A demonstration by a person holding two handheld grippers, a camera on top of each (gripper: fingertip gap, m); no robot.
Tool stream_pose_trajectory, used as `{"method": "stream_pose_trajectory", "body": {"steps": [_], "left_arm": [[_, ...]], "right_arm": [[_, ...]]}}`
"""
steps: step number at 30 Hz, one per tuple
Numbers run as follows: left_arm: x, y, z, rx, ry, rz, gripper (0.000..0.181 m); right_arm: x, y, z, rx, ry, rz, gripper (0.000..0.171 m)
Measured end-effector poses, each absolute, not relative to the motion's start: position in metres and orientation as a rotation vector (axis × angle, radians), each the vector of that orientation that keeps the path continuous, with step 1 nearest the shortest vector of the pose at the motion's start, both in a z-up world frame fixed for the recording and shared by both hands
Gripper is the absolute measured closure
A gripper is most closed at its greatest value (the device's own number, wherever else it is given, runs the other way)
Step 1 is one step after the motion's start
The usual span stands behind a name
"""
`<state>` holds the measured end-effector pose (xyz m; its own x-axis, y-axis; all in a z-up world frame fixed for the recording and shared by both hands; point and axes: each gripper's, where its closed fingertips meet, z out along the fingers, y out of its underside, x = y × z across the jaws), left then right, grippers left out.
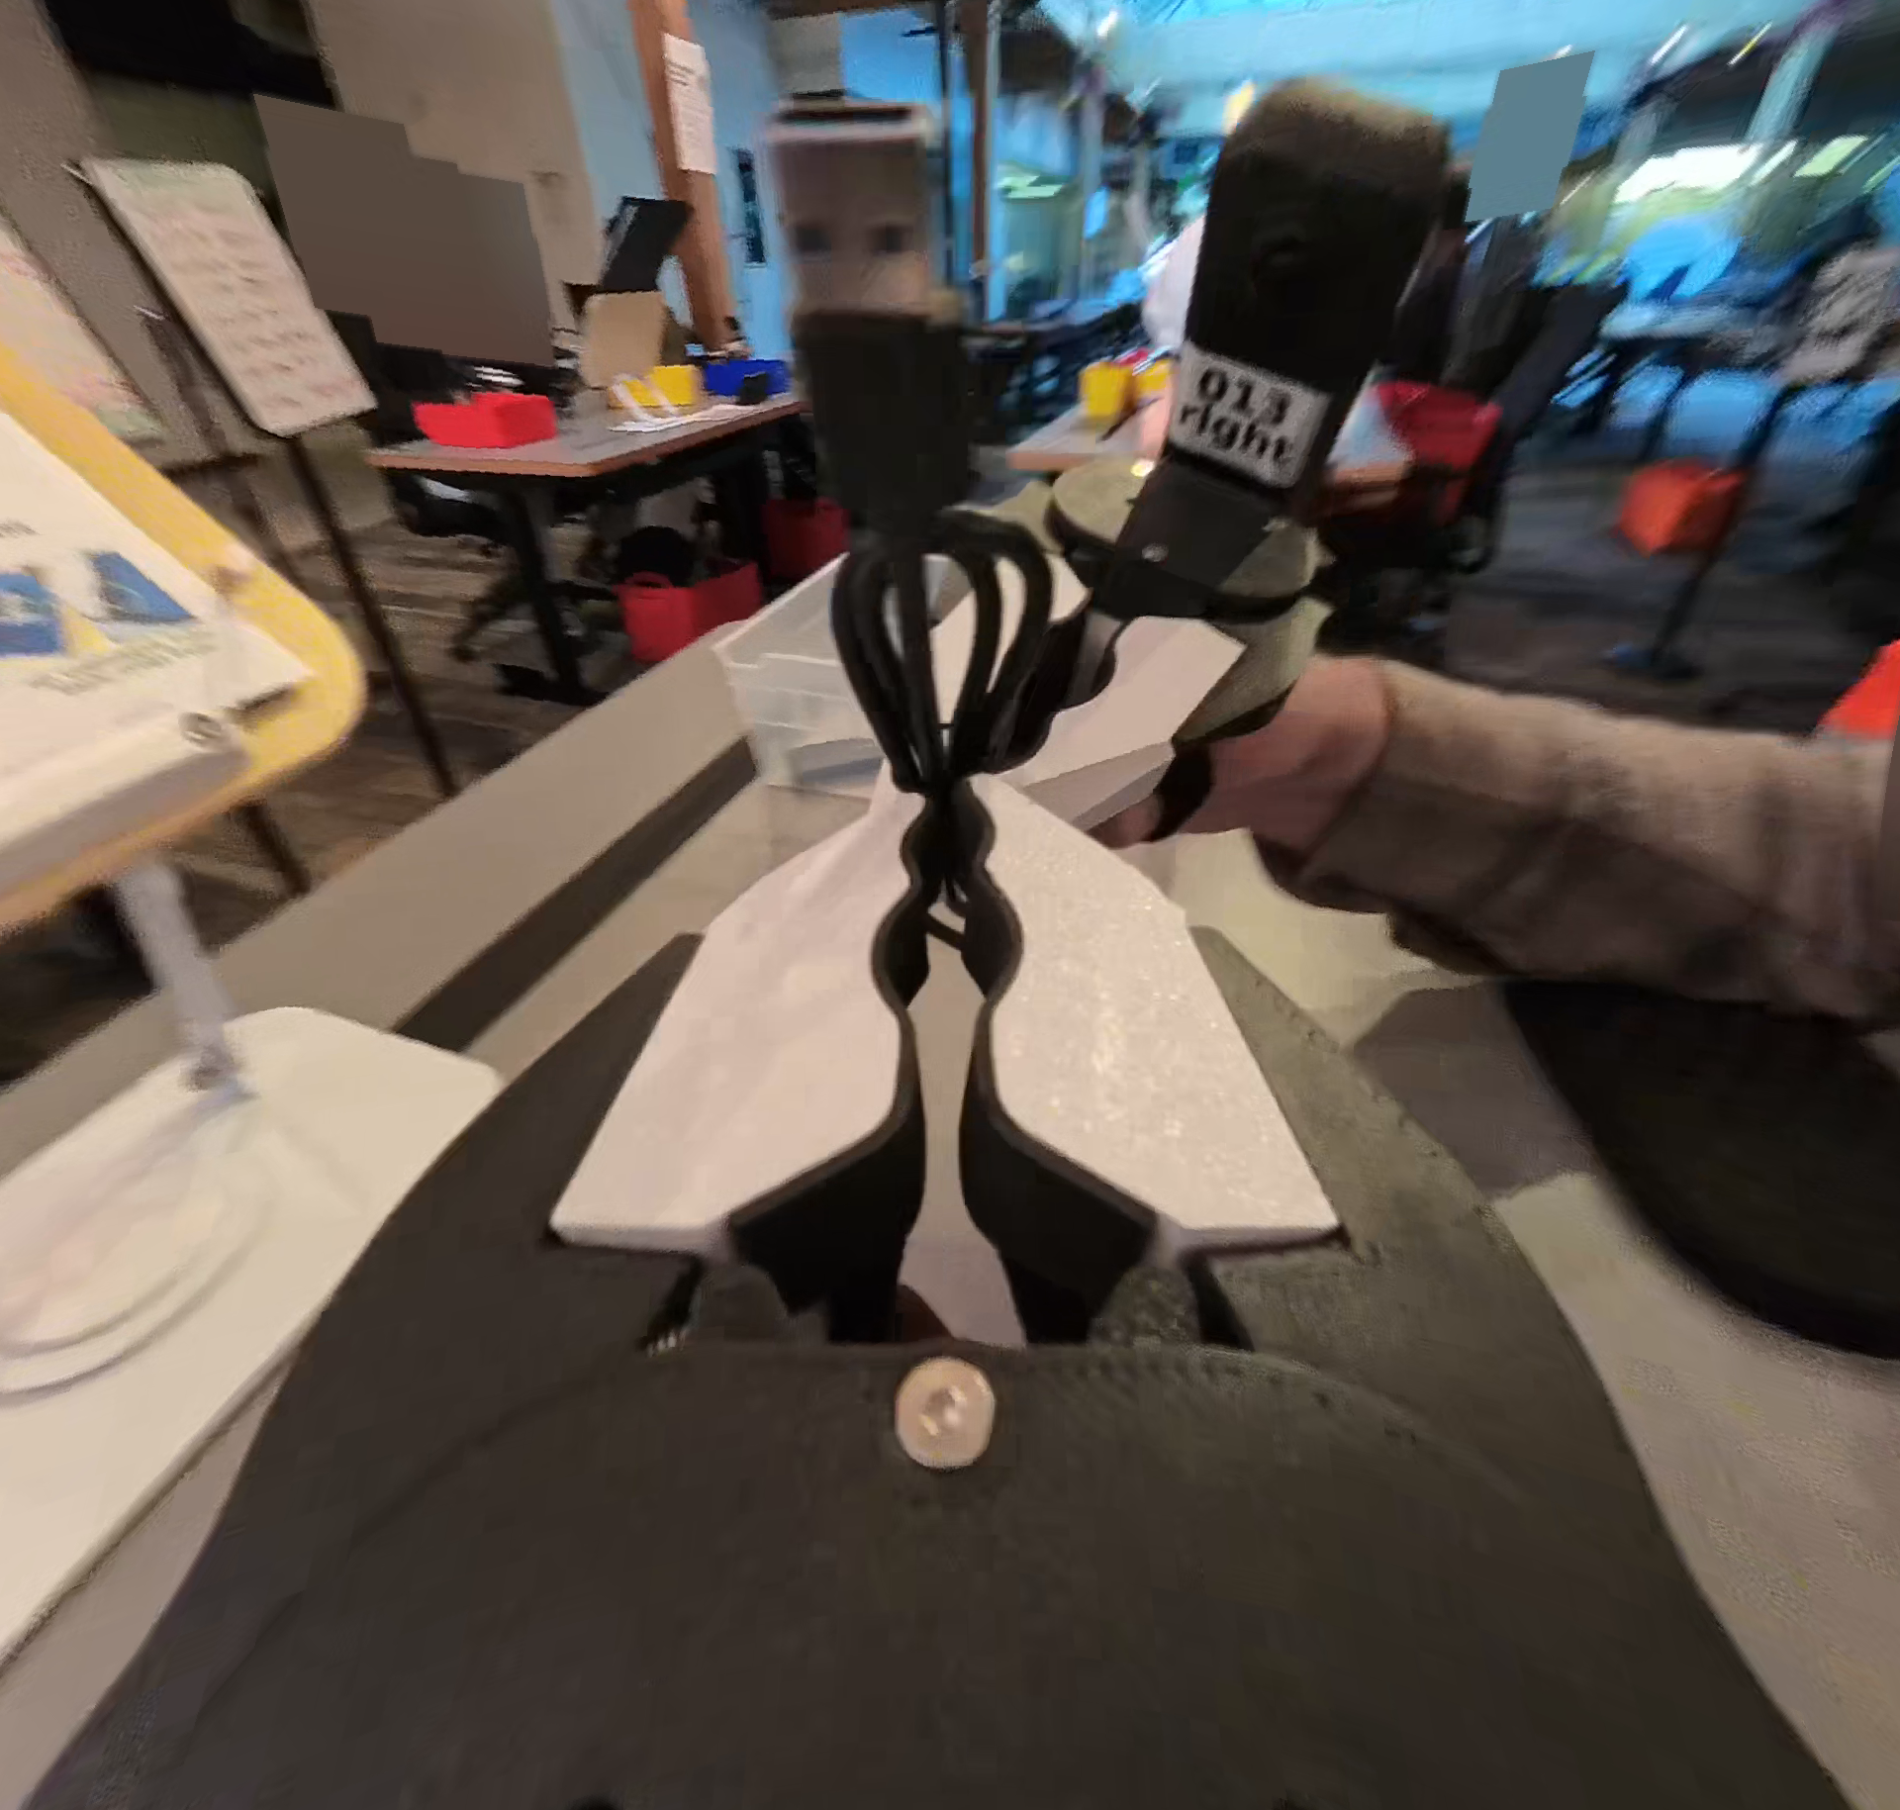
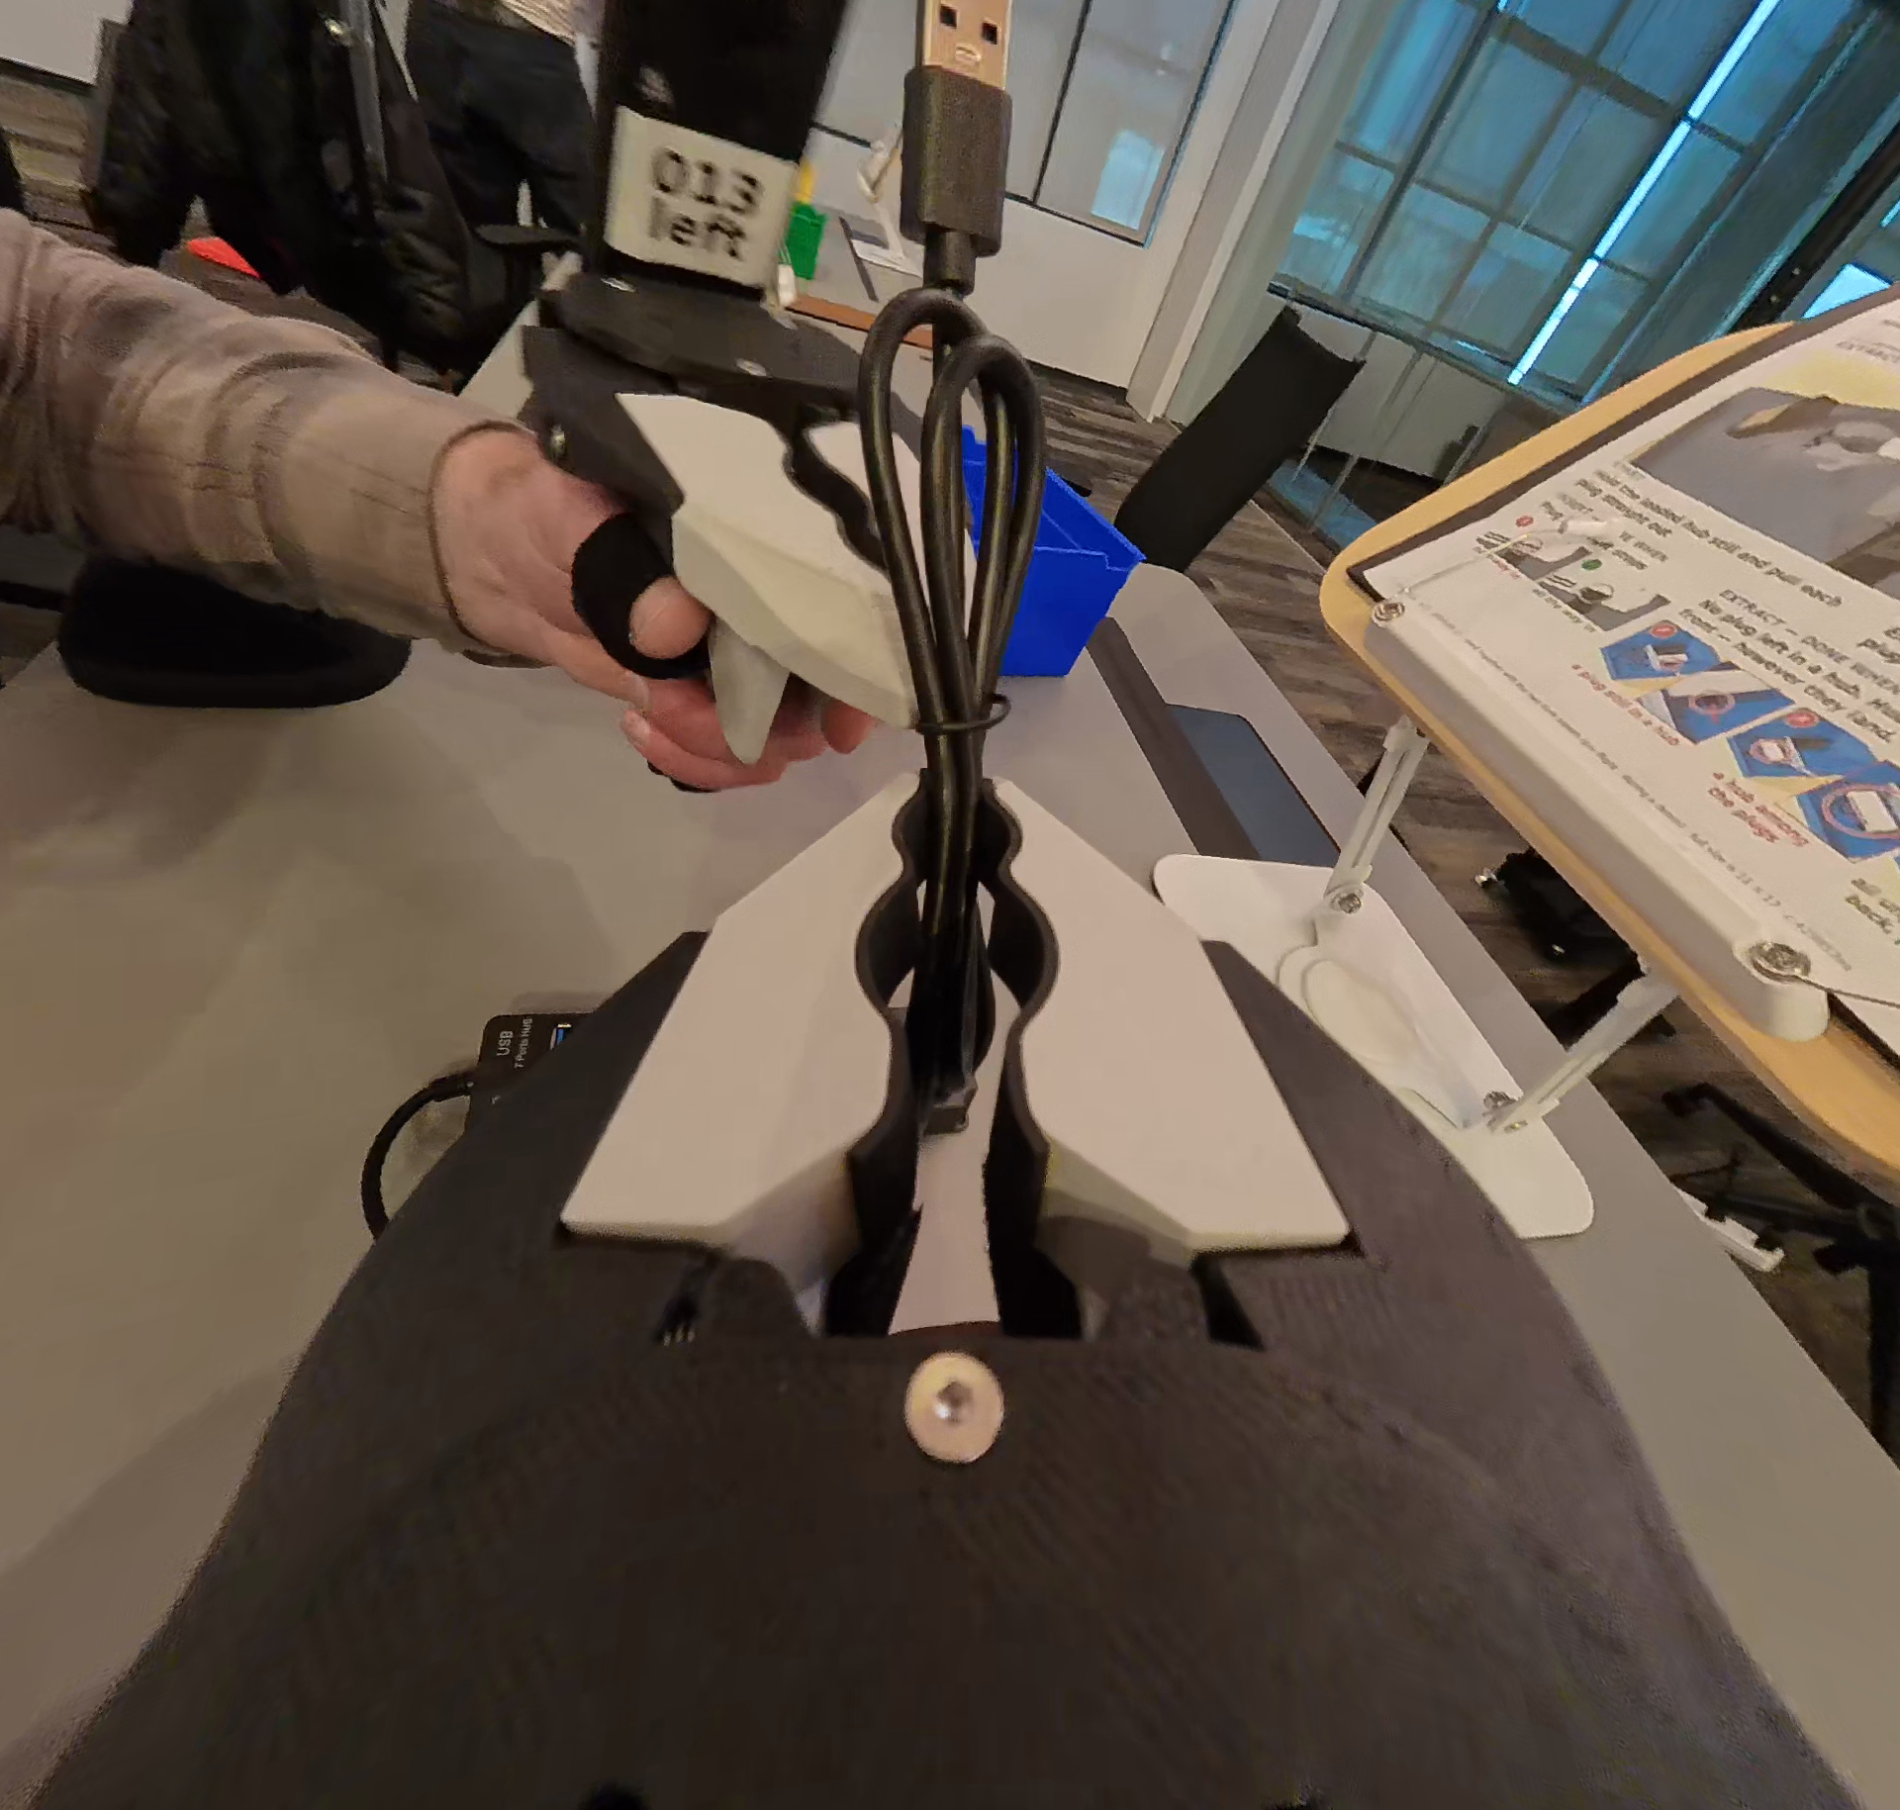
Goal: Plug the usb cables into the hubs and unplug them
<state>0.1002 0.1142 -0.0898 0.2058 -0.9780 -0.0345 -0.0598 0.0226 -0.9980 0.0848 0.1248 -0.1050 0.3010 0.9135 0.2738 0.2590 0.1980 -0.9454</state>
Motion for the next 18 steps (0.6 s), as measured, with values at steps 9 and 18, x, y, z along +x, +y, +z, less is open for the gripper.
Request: {"method": "stream_pose_trajectory", "body": {"steps": [9,18], "left_arm": [[0.105,0.133,-0.076,-0.627,1.245,0.658,0.181],[0.107,0.142,-0.078,-0.551,1.281,0.677,0.177]], "right_arm": [[0.090,0.135,-0.097,-1.498,-0.997,0.900,0.169],[0.091,0.144,-0.109,-1.568,-0.888,1.070,0.168]]}}
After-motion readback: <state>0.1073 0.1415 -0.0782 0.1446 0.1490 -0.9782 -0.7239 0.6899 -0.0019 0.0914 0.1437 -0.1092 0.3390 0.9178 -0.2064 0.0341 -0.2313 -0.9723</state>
